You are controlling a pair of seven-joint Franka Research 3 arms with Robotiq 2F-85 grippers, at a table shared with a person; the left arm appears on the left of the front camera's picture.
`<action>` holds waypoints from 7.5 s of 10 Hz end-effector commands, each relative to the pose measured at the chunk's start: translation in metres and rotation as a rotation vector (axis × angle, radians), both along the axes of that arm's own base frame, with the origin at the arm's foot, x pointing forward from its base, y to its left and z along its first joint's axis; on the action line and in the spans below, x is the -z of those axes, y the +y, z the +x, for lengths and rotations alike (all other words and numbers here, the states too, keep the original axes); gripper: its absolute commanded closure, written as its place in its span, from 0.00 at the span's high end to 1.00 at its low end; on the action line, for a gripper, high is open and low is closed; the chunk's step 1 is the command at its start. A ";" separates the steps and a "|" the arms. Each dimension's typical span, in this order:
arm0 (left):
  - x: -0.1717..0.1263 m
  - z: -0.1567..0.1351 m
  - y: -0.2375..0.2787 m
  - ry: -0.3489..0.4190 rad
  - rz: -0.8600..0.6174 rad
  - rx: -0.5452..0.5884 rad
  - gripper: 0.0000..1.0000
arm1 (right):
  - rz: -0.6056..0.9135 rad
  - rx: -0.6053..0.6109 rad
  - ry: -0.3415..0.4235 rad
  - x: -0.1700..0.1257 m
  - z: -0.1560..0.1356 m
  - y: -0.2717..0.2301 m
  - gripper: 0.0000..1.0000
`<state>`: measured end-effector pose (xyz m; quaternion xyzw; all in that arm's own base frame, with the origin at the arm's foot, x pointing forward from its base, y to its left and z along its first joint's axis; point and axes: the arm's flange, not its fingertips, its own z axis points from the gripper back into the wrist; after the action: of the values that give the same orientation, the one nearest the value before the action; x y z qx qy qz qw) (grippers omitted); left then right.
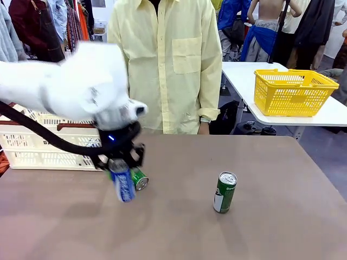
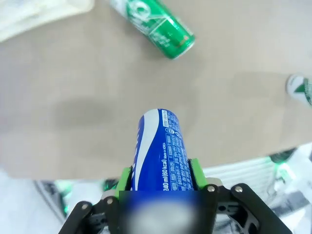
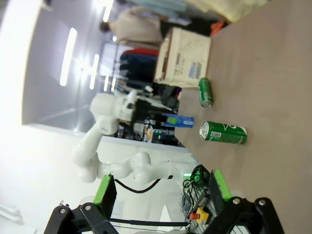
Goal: Place the drinks into the Shopping basket.
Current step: Pick up one drink and place it into the Shopping basket.
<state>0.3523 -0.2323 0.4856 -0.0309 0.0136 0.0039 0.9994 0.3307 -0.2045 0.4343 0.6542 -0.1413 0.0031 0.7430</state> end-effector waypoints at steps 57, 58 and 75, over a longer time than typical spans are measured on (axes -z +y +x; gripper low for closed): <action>-0.017 -0.079 0.375 -0.393 -1.169 0.035 1.00 | 0.012 0.007 0.014 -0.006 0.001 0.001 1.00; -0.017 -0.079 0.375 -0.393 -1.169 0.035 1.00 | 0.012 0.007 0.014 -0.006 0.001 0.001 1.00; -0.075 -0.048 0.017 -0.105 -0.185 0.407 1.00 | 0.012 0.007 0.014 -0.006 0.001 0.001 1.00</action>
<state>0.3037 -0.2300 0.5452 -0.0625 -0.0549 -0.1583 0.9839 0.3304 -0.2045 0.4344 0.6543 -0.1408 0.0030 0.7430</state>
